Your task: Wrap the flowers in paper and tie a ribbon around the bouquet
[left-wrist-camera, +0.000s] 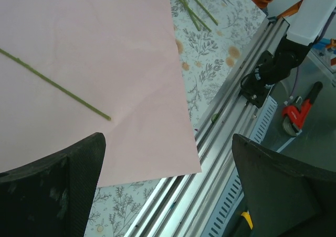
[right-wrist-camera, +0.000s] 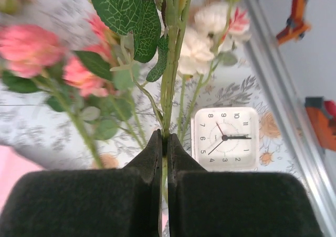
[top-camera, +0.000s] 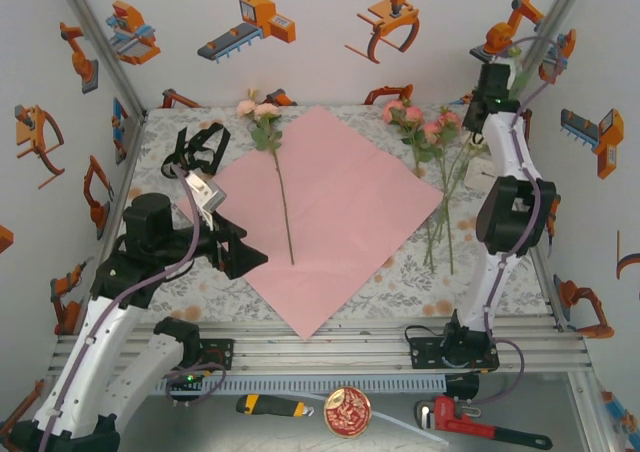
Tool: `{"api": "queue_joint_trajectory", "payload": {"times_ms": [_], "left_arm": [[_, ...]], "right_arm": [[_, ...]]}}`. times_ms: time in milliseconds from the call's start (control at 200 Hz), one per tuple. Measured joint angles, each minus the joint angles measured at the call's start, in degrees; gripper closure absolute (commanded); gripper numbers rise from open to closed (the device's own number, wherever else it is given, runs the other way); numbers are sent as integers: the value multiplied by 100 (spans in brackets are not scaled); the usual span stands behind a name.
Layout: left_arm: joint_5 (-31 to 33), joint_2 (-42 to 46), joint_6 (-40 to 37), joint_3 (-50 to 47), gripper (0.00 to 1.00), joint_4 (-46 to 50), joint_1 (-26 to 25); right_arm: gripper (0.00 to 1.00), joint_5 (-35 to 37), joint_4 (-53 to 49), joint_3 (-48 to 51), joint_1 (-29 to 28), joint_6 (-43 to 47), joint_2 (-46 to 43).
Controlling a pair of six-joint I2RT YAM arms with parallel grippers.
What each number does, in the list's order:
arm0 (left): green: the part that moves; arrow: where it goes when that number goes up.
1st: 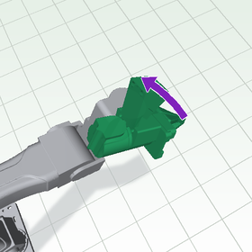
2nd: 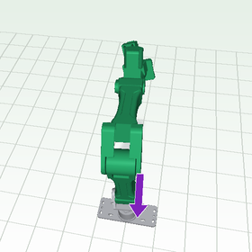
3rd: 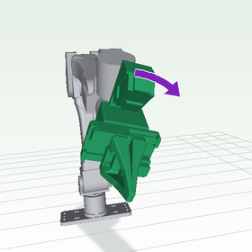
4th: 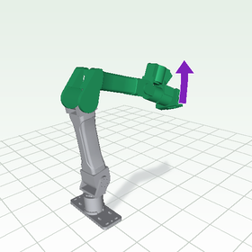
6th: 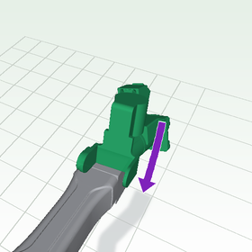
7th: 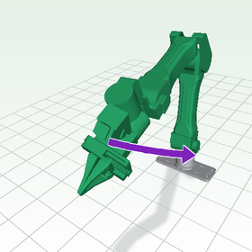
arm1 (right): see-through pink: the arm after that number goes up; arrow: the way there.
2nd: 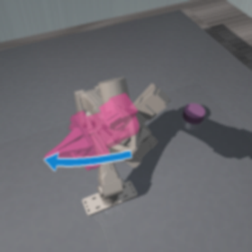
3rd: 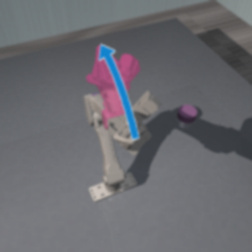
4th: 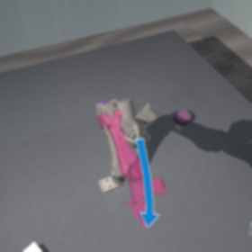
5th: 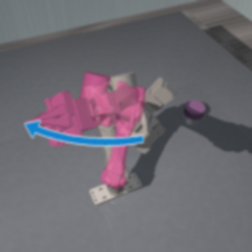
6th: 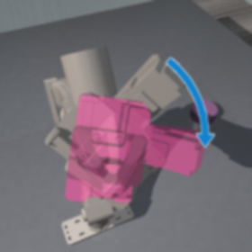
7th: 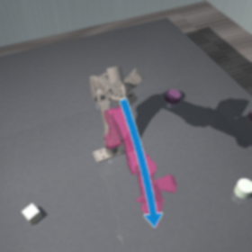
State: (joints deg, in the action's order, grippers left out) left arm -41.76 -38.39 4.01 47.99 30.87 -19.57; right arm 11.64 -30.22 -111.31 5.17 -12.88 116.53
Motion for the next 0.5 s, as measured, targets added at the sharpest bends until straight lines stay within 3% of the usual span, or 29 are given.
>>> {"api": "queue_joint_trajectory", "payload": {"times_ms": [215, 501], "left_arm": [[-138, 42, 4, 0, 3, -61, 90], [-66, 96, 42, -2, 3, -120, 245]], "right_arm": [[99, -645, 114, 59, -568, -232, -964], [97, -1410, 321, 448, -1775, -1331, -688]]}}
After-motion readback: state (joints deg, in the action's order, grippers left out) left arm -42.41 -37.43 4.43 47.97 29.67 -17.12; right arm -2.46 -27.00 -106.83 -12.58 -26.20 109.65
